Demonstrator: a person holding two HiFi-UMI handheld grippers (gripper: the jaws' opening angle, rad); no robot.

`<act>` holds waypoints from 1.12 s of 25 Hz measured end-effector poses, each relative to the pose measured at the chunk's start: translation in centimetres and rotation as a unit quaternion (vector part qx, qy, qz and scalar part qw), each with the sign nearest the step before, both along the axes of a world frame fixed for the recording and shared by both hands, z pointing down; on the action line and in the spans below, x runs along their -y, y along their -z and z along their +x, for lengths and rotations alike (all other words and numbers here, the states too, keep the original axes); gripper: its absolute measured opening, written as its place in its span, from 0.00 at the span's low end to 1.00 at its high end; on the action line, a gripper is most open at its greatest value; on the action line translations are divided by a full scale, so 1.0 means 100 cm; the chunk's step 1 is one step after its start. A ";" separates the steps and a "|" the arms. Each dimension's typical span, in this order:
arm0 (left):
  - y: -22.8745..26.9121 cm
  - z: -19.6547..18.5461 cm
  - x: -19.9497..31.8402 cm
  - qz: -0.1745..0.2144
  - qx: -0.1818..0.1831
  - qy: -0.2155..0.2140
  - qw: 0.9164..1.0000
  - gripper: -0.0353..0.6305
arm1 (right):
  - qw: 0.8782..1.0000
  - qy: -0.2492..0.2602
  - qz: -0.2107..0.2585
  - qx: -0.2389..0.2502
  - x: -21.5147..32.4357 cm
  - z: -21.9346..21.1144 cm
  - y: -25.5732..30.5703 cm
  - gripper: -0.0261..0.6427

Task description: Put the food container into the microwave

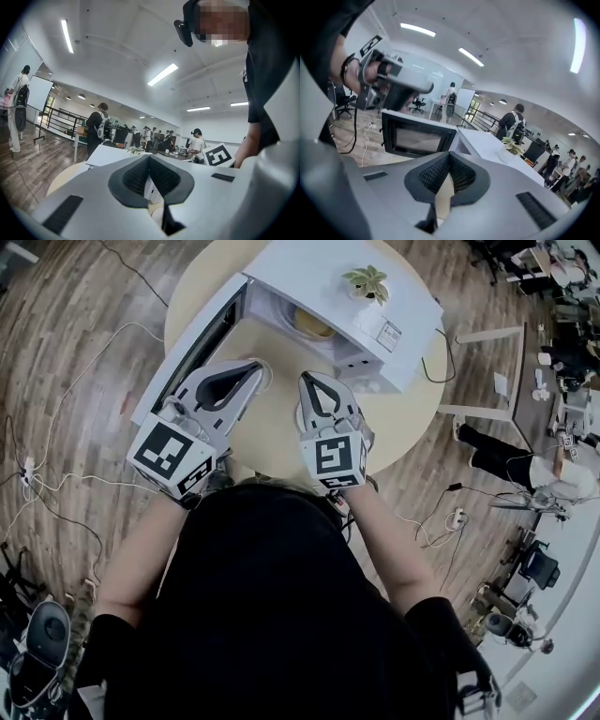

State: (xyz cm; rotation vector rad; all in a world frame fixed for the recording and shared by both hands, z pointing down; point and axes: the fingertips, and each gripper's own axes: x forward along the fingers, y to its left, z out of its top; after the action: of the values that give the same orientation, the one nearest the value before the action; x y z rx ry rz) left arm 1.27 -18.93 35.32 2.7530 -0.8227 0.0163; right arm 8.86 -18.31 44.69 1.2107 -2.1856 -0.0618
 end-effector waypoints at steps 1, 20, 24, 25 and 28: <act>0.003 0.002 -0.001 0.005 0.000 -0.004 1.000 0.08 | 1.000 -0.006 0.014 0.016 -0.003 0.000 0.014 0.06; 0.056 0.023 -0.005 0.090 -0.017 -0.010 0.996 0.08 | 0.949 -0.137 0.142 0.246 -0.022 0.076 0.124 0.06; 0.059 0.022 -0.004 0.092 -0.019 -0.005 0.996 0.08 | 0.941 -0.158 0.136 0.266 -0.023 0.085 0.121 0.06; 0.059 0.022 -0.004 0.092 -0.019 -0.005 0.996 0.08 | 0.939 -0.164 0.137 0.269 -0.023 0.087 0.120 0.06; 0.057 0.021 -0.005 0.088 -0.017 -0.004 0.996 0.08 | 0.934 -0.175 0.141 0.277 -0.025 0.094 0.120 0.06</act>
State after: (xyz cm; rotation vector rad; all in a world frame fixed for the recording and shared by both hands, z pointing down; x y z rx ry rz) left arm 3.40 -18.41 29.64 2.9105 -0.8425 -0.1076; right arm 18.23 -15.81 32.70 1.9607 -2.4391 0.1360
